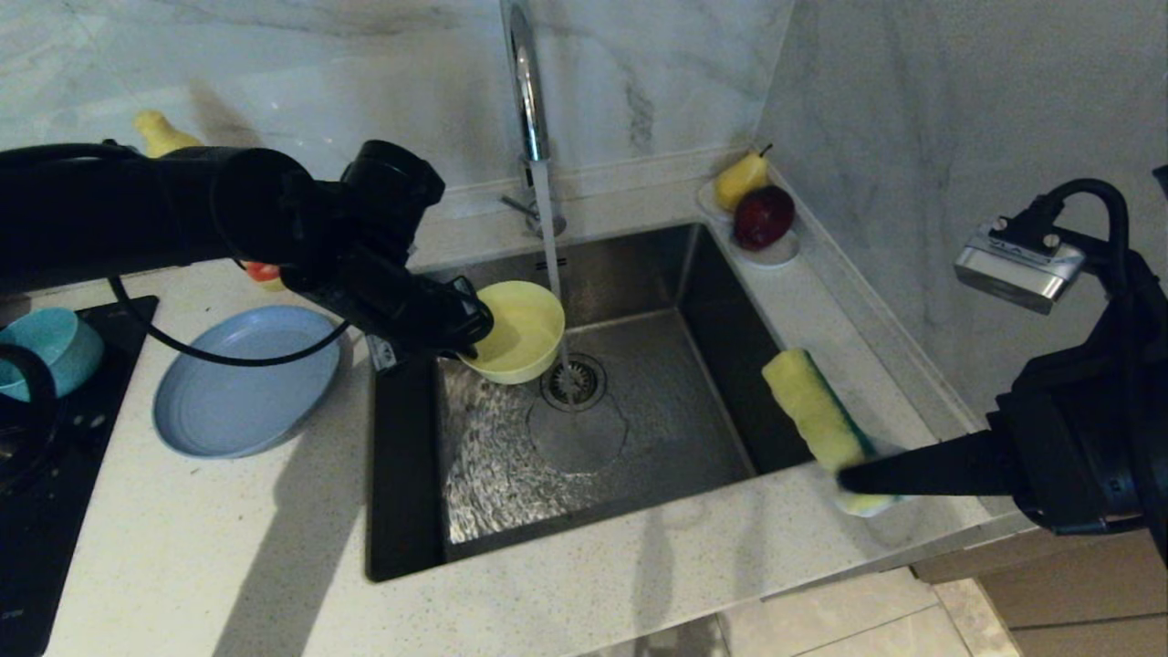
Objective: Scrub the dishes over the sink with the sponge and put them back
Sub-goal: Wash the bowl
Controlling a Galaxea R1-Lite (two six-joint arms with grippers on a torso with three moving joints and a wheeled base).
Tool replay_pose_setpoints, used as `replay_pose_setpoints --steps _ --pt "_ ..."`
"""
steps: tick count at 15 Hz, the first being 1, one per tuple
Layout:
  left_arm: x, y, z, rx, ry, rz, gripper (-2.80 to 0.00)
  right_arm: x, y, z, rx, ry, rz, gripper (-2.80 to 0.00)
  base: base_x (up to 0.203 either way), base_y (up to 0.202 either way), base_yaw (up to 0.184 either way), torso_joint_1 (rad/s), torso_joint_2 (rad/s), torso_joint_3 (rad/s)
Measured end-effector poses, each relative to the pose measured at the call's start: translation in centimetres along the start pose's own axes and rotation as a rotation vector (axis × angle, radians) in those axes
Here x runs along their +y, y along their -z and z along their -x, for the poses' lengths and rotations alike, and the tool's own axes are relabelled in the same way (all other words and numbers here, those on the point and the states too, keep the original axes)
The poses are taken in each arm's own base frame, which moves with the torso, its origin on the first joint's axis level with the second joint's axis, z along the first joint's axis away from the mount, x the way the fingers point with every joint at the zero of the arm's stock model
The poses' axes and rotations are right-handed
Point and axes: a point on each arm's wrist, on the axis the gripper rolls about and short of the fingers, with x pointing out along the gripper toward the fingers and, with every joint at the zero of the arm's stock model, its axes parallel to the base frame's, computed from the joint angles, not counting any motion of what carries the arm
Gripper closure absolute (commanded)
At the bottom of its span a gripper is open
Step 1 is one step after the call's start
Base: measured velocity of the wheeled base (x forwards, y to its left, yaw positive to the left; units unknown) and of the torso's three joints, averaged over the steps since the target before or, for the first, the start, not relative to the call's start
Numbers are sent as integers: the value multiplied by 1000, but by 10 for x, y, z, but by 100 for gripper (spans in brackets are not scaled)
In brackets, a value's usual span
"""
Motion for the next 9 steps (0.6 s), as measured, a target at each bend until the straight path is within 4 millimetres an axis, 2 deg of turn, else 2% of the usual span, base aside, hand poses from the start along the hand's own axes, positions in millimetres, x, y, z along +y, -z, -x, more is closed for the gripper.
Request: replay_pose_setpoints --steps 3,9 --pt "-5 4 -14 8 9 14 0 -2 1 0 -1 6 3 0 0 0 0 0 0 0" --pt "-13 -1 -41 -65 62 63 0 -2 1 2 -17 2 8 0 0 0 0 0 0 0"
